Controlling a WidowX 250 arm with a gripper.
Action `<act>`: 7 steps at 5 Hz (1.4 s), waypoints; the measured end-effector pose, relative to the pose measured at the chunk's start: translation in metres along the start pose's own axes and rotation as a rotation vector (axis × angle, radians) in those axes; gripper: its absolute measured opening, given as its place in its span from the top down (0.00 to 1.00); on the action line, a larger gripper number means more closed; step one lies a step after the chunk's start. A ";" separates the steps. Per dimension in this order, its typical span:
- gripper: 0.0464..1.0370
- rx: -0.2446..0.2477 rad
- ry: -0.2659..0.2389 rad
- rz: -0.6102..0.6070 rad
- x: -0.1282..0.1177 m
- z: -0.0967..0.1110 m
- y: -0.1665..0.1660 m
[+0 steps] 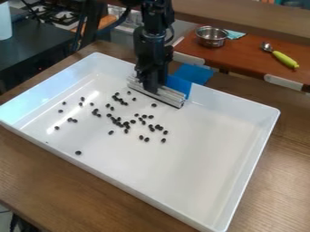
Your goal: Sweep into pile
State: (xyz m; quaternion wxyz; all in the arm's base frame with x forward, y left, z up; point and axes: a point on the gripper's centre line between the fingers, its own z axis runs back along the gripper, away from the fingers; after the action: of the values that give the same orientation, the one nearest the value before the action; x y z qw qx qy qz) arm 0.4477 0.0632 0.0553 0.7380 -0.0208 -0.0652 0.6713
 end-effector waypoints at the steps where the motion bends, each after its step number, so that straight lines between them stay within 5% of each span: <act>1: 0.70 -0.009 -0.003 0.000 -0.001 -0.001 0.004; 3: 0.70 -0.030 0.006 -0.006 0.008 0.000 0.024; 7: 0.70 0.011 0.070 0.075 0.026 0.008 0.100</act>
State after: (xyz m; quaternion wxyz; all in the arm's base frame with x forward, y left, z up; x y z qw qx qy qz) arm 0.3503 0.0980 0.0531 0.7142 -0.0427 -0.0351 0.6978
